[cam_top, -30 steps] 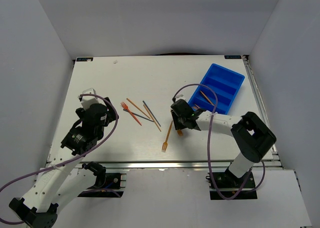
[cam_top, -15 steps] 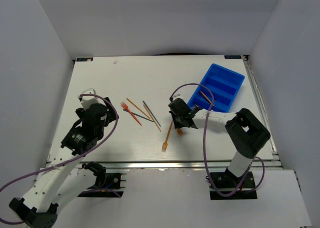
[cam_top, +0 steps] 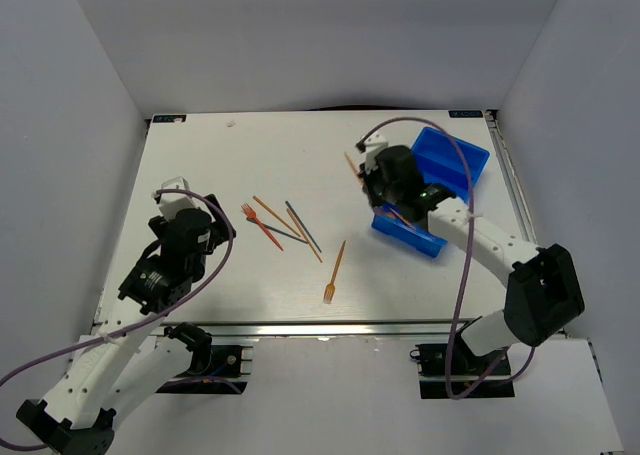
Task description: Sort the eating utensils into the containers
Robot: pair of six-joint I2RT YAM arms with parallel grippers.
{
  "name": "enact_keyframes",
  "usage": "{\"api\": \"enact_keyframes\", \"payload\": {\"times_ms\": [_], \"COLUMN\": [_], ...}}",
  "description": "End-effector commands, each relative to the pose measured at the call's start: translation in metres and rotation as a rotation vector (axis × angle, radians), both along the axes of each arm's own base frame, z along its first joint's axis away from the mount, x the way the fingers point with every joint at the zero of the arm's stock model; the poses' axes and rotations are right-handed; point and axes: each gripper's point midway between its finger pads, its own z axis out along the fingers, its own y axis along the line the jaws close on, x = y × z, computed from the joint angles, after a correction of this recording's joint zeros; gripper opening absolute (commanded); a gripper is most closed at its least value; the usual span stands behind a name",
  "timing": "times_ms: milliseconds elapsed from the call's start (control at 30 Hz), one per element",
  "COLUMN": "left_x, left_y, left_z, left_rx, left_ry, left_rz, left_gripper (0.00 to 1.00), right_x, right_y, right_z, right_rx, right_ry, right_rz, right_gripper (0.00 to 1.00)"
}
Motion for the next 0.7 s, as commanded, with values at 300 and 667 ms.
{"api": "enact_keyframes", "payload": {"times_ms": [300,667], "left_x": [-0.001,0.003], "left_y": [-0.004,-0.01], "left_z": [0.006,-0.003], "left_rx": [-0.018,0.0], "left_ry": [-0.023,0.014], "left_rz": [-0.03,-0.05], "left_gripper": [0.98,0.98], "right_x": [0.145,0.187], "right_y": [-0.187,-0.215], "right_z": [0.037,-0.037], "right_rx": [-0.492,-0.519], "right_ry": [-0.396,-0.273], "right_rz": [0.079,0.129], "right_gripper": [0.0,0.0]}}
